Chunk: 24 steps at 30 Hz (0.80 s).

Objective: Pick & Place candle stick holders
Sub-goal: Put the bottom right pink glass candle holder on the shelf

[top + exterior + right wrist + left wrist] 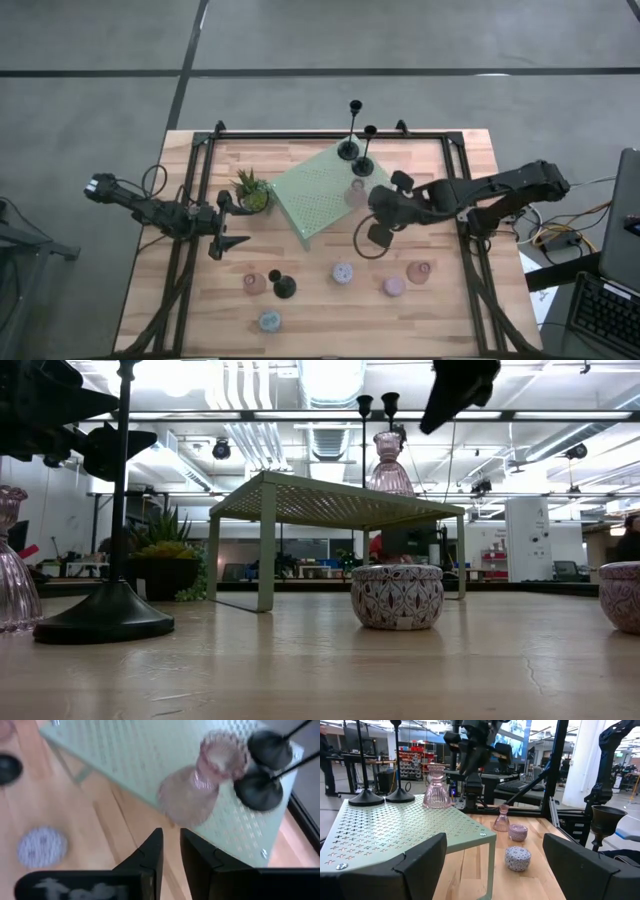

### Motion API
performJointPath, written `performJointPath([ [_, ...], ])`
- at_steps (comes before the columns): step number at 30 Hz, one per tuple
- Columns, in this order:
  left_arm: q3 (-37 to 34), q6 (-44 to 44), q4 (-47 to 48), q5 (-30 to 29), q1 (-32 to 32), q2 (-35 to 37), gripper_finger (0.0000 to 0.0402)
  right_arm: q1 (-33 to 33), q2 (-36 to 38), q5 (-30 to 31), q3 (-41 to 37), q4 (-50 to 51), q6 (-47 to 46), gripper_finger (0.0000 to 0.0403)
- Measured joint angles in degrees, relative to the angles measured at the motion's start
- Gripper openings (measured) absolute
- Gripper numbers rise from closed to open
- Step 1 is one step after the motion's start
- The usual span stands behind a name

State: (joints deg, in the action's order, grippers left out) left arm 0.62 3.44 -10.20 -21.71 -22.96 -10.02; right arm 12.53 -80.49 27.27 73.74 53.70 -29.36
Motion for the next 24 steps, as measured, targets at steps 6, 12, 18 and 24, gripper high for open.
performJointPath([
  [6,0.0,0.0,0.0,0.0,0.0,0.0,0.0335,1.4,3.8,5.0,-7.0,-11.3,0.2,0.0098],
  [12,0.0,0.0,0.0,0.0,0.0,0.0,0.0335,1.6,6.1,9.4,-16.0,-21.9,-0.3,0.014],
  [18,0.0,0.0,0.0,0.0,0.0,0.0,0.0335,2.0,6.3,16.7,-21.9,-30.0,1.6,0.0165],
  [24,0.0,0.0,0.0,0.0,0.0,0.0,0.0335,2.9,6.4,23.6,-24.5,-35.0,1.8,0.0171],
])
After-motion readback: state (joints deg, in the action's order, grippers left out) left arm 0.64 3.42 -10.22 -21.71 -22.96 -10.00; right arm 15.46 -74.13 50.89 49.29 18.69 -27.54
